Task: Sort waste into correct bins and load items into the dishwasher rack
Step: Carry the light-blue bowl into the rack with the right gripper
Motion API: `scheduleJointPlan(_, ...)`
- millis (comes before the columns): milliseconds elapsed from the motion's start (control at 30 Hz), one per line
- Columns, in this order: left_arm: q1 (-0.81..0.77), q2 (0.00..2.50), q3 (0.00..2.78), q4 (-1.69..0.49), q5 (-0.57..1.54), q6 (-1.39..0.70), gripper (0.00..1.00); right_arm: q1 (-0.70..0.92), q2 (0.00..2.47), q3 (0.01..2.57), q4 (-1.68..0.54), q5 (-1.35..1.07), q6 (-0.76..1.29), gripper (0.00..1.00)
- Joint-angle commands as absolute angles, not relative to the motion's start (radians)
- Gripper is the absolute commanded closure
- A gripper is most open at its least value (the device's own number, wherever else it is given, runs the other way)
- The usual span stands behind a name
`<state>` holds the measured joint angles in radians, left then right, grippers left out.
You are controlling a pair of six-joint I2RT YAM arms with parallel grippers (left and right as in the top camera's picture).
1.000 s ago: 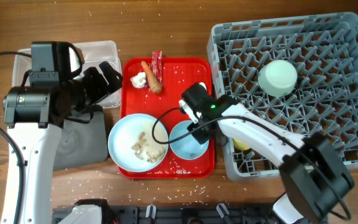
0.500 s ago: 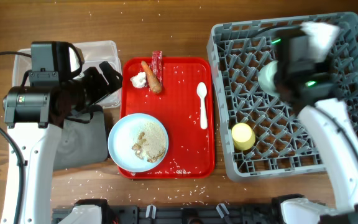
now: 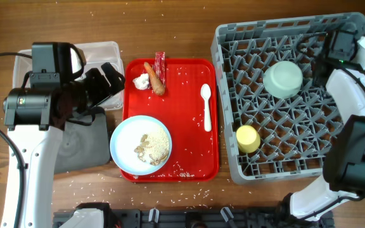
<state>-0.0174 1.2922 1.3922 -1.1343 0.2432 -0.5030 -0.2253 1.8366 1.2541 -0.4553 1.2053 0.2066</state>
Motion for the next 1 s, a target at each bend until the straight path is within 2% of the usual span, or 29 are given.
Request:
scheduleJointPlan(0, -0.010, 1.295, 1.395, -1.134, 0.234, -0.505, 0.00, -0.112, 1.882, 1.263, -0.483, 1.190, 0.175, 0.96)
scheduleJointPlan(167, -0.010, 1.295, 1.395, -1.134, 0.234, -0.505, 0.00, 0.014, 1.882, 1.261, -0.559, 1.190, 0.194, 0.95)
scheduleJointPlan(233, -0.010, 1.295, 1.395, -1.134, 0.234, -0.505, 0.00, 0.030, 1.881, 1.261, -0.571, 1.191, 0.184, 0.74)
scheduleJointPlan(267, -0.010, 1.295, 1.395, -1.134, 0.234, -0.505, 0.00, 0.035, 1.879, 1.262, -0.590, 1.196, 0.184, 0.73)
scheduleJointPlan(333, -0.010, 1.295, 1.395, -1.134, 0.234, -0.505, 0.00, 0.049, 1.865, 1.262, -0.617, 1.198, 0.187, 0.55)
scheduleJointPlan(433, -0.010, 1.295, 1.395, -1.134, 0.234, -0.505, 0.00, 0.104, 1.777, 1.262, -0.618, 1.192, 0.185, 0.42)
scheduleJointPlan(533, -0.010, 1.295, 1.395, -1.134, 0.234, -0.505, 0.00, 0.190, 1.677, 1.264, -0.614, 1.066, 0.173, 0.41)
scheduleJointPlan(633, -0.010, 1.295, 1.395, -1.134, 0.234, -0.505, 0.00, 0.367, 1.571, 1.264, -0.623, 0.478, 0.005, 0.41)
scheduleJointPlan(700, -0.010, 1.295, 1.395, -1.134, 0.234, -0.505, 0.00, 0.461, 1.557, 1.264, -0.650, 0.227, -0.003, 0.41)
scheduleJointPlan(800, -0.010, 1.295, 1.395, -1.134, 0.234, -0.505, 0.00, 0.566, 1.610, 1.251, -0.714, -0.024, 0.023, 0.40)
scheduleJointPlan(967, -0.010, 1.295, 1.395, -1.134, 0.234, -0.505, 0.00, 0.616, 1.781, 1.251, -0.674, -0.025, 0.090, 0.41)
